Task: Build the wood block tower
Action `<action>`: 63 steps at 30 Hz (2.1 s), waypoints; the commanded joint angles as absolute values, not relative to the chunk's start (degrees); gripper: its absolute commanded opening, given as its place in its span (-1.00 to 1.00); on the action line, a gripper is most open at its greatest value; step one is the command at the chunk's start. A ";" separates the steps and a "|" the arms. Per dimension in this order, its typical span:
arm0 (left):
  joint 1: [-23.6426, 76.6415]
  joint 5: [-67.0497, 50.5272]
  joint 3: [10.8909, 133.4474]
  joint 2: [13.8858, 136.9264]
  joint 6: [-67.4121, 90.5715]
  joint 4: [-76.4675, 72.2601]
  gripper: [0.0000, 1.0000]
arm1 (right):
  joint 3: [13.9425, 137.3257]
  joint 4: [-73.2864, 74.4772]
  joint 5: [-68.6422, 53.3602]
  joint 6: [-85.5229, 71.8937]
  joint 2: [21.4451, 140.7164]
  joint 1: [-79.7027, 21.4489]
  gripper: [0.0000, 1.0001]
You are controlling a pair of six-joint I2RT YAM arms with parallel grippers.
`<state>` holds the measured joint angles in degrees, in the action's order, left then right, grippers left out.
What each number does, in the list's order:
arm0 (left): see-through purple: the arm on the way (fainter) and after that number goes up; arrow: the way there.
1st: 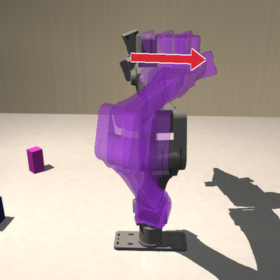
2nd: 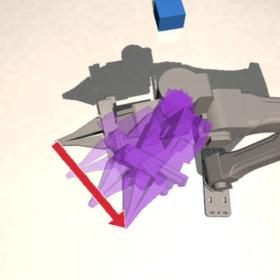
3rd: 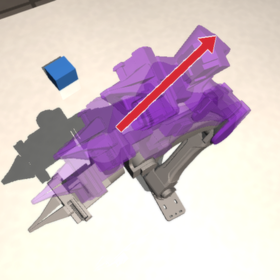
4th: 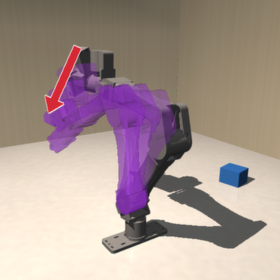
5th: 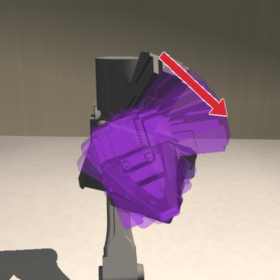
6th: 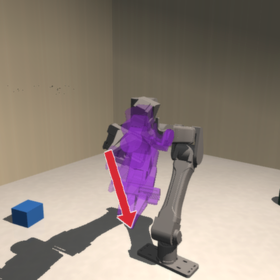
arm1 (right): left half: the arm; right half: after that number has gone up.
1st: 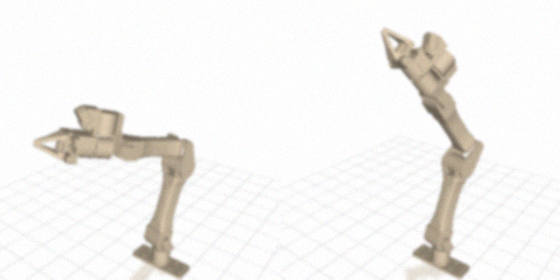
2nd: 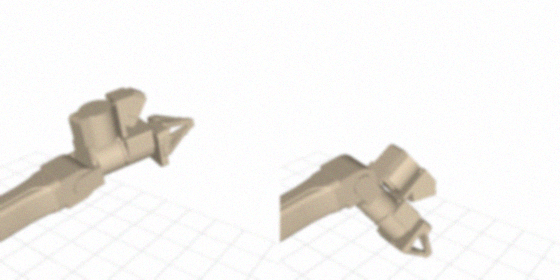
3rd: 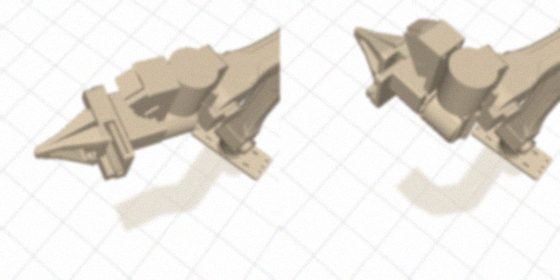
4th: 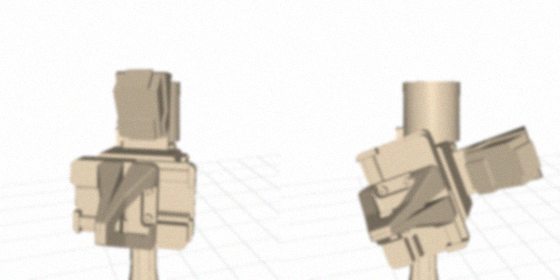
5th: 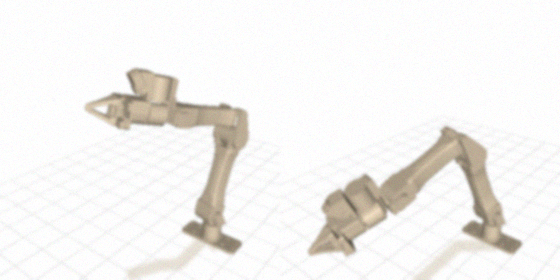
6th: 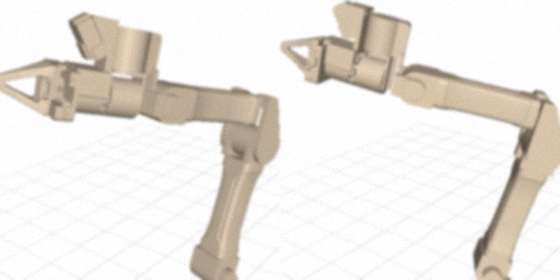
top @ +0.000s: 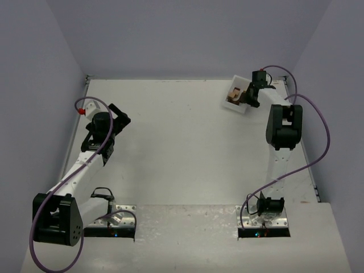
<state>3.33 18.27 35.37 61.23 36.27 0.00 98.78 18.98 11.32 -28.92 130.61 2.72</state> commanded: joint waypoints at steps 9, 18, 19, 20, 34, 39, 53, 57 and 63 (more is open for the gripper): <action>3.16 16.96 37.35 59.92 35.59 -2.20 1.00 | 88.56 6.42 24.98 -5.48 117.22 -3.25 -1.00; 3.16 9.46 36.40 58.45 35.00 -4.30 1.00 | 75.17 -13.09 36.26 35.75 106.24 -14.58 -1.00; 3.16 7.63 35.95 58.45 34.74 -5.01 1.00 | 72.97 -14.70 36.54 37.25 105.82 -15.27 -1.00; 3.16 6.07 35.91 58.45 34.54 -5.63 1.00 | 72.20 -17.43 36.76 38.17 105.46 -16.04 -1.00; 3.16 -0.62 36.13 57.83 34.54 -3.96 1.00 | 53.52 -85.13 38.31 96.10 113.47 -29.28 -1.00; 3.16 0.12 36.49 56.84 34.54 -2.22 1.00 | 51.26 -89.71 36.34 103.76 116.63 -33.03 -1.00; 3.16 2.91 34.66 59.75 37.75 -1.90 1.00 | 48.81 -89.49 34.79 112.83 125.74 -38.06 -1.00; 3.16 -0.01 34.83 66.18 39.95 -2.02 1.00 | 48.60 -91.22 34.51 115.07 126.62 -38.52 -1.00; 6.85 -2.08 36.63 75.47 40.55 -2.72 1.00 | 48.32 -92.68 34.95 116.20 126.23 -39.11 -1.00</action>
